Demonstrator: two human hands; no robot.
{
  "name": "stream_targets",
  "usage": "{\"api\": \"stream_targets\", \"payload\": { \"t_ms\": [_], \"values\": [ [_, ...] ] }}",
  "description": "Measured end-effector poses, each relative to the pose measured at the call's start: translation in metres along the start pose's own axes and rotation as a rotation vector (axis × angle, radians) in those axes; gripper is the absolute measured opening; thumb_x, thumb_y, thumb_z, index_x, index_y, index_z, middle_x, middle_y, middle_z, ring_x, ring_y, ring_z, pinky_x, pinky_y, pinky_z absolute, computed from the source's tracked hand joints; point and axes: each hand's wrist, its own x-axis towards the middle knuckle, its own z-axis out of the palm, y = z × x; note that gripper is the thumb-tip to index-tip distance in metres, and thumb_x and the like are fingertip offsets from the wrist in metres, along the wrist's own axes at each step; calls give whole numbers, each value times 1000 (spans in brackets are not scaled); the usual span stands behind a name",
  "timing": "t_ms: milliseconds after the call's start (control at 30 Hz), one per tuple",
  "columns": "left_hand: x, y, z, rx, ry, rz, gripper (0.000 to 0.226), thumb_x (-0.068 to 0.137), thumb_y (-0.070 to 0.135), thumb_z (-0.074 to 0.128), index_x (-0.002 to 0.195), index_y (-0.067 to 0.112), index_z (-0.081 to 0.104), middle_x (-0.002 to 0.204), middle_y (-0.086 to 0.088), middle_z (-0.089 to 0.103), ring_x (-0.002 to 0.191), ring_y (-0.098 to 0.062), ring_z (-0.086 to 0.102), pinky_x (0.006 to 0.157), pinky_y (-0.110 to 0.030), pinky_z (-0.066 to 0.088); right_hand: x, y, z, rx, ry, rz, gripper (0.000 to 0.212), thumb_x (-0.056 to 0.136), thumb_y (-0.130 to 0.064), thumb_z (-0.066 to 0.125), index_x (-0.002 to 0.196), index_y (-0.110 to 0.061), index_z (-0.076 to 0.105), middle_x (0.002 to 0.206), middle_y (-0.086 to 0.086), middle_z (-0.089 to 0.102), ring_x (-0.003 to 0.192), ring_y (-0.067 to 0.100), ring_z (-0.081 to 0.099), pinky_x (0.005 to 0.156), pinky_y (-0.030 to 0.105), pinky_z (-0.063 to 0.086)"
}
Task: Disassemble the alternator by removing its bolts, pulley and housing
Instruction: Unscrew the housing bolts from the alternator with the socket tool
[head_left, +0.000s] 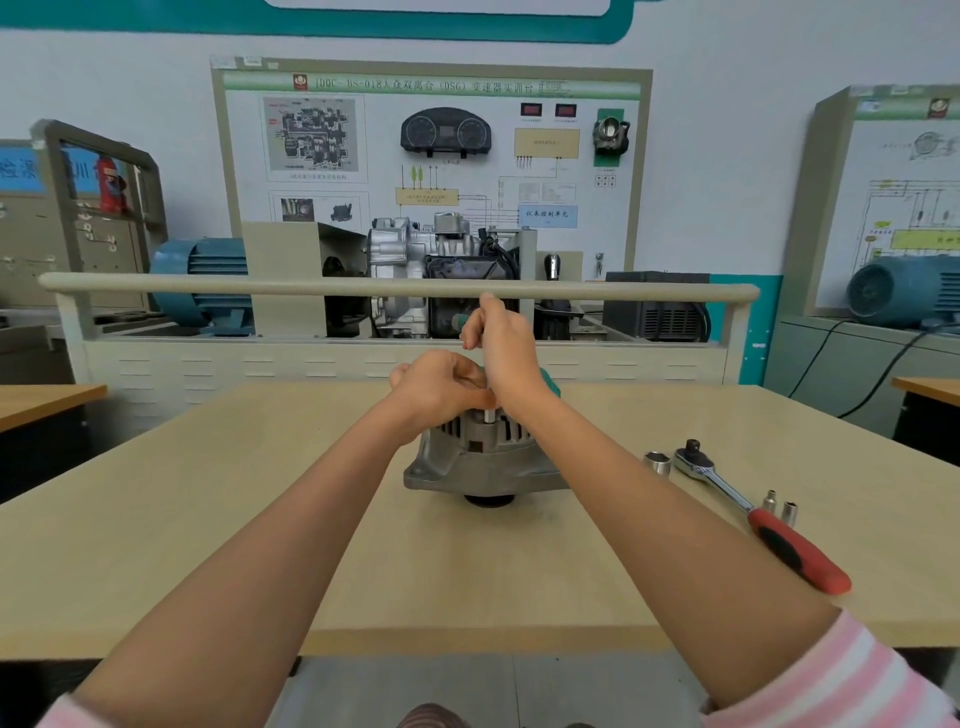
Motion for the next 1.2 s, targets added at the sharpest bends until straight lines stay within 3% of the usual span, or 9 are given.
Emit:
{"api": "stream_targets", "payload": {
  "t_ms": [67, 200, 367, 433, 567, 667, 733, 867, 1200],
  "values": [
    [0, 0, 0, 50, 30, -1, 15, 85, 19, 68, 71, 21, 62, 67, 8, 58, 81, -12, 51, 100, -39, 36, -7, 0, 1, -238, 45, -177, 54, 101, -23, 33, 49, -14, 44, 52, -3, 45, 54, 6, 46, 63, 22, 39],
    [2, 2, 2, 235, 89, 4, 17, 95, 9, 41, 94, 15, 56, 89, -5, 58, 90, -21, 47, 88, -33, 28, -18, 4, 5, -978, 246, -397, 37, 96, -29, 37, 86, -6, 64, 88, 11, 63, 89, 27, 55, 87, 39, 33],
    [2, 4, 2, 267, 64, -27, 23, 95, 6, 33, 89, 23, 48, 74, 4, 41, 90, -18, 35, 82, -28, 20, -19, 1, 4, -1109, 240, -311, 34, 91, -30, 39, 99, -3, 59, 104, 15, 60, 100, 31, 50, 89, 39, 31],
    [1, 5, 2, 259, 53, -26, 27, 95, 7, 35, 78, 27, 43, 75, 4, 43, 90, -17, 34, 82, -28, 20, -18, 1, 5, -1063, 219, -308, 33, 91, -30, 39, 97, -4, 59, 104, 14, 59, 101, 30, 49, 91, 38, 29],
    [0, 2, 4, 190, 64, 45, 12, 91, 15, 52, 92, 12, 63, 83, -2, 57, 84, -16, 43, 75, -29, 22, -12, -2, 0, -746, 56, -272, 36, 94, -28, 40, 64, -12, 48, 82, 5, 53, 92, 24, 48, 93, 38, 30],
    [-1, -4, 2, 25, 16, 54, 14, 85, 21, 65, 73, 18, 60, 69, 7, 58, 75, -6, 49, 78, -29, 26, -8, -6, -2, -318, -28, -128, 47, 96, -22, 40, 50, -11, 41, 55, -2, 47, 64, 9, 49, 73, 25, 39],
    [0, -7, 2, -34, -13, 51, 11, 83, 23, 70, 80, 15, 65, 69, 8, 61, 74, -2, 53, 83, -24, 32, -5, -7, -3, -102, -40, -11, 50, 96, -22, 39, 48, -10, 40, 47, -4, 43, 48, 4, 42, 58, 18, 37],
    [0, -10, 0, -79, -4, 50, 25, 80, 26, 74, 95, 6, 70, 92, -8, 74, 98, -18, 65, 108, -41, 34, 1, -10, -5, 131, -92, 80, 50, 95, -16, 37, 45, -13, 35, 49, 6, 38, 49, 10, 42, 63, 18, 39],
    [1, -9, -3, -111, -44, 40, 11, 81, 21, 74, 81, 12, 69, 85, -11, 71, 102, -27, 64, 108, -49, 35, 8, -13, -2, 457, -144, 211, 59, 93, -15, 38, 34, -13, 32, 35, 2, 33, 46, 18, 36, 67, 27, 45]
  ]
}}
